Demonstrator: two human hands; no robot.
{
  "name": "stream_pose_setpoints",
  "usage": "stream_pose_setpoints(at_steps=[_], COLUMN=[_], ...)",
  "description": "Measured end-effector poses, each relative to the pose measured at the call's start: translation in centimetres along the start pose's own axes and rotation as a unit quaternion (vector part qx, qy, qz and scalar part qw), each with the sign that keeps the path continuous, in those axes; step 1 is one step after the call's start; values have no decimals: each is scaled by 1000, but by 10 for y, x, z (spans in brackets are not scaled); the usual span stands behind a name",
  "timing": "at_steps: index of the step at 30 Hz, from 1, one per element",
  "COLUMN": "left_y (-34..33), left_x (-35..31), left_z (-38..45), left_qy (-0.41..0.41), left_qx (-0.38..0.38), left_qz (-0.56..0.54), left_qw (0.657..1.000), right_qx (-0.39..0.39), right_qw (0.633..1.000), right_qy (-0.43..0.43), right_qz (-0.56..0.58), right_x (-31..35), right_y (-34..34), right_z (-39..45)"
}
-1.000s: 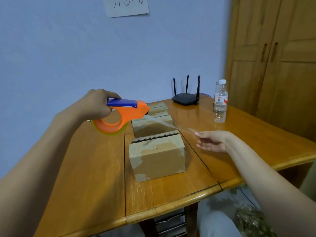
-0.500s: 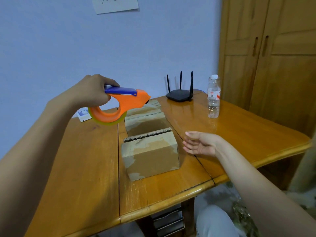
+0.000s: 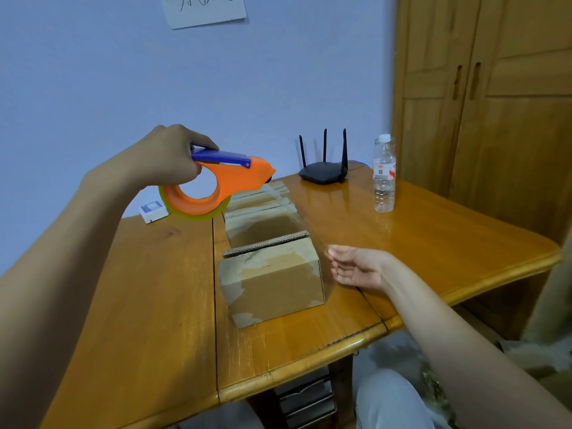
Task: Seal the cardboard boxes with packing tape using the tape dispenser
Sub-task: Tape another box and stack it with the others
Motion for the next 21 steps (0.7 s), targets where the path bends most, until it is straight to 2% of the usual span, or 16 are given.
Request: stream_pose_setpoints(at_steps=[3,14,21], left_y=[4,18,16], left_x=[-8,-47,-46], left_z=[2,14,15], left_qy=[-1,-5,-9], left_qx=[-2,11,18], left_qz=[6,16,32], left_qw=[1000,1000,999], right_qx=[-11,-7,-7], right_qw=[1000,999,998], right_qy=[5,-42,-56], right_qz=[17,-33,-39], right_x=[-3,-14,-20], right_y=[1,-6,-5], right_z=[4,9,16])
Point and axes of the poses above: each hand's wrist, its own z-axis towards the middle knuckle, its own y-axis out of the back of the hand, x = y × z, the point moved 2 cm from there along z, towards the middle knuckle, and after that the axes turned 2 degrees about -y, right-handed, at the moved point
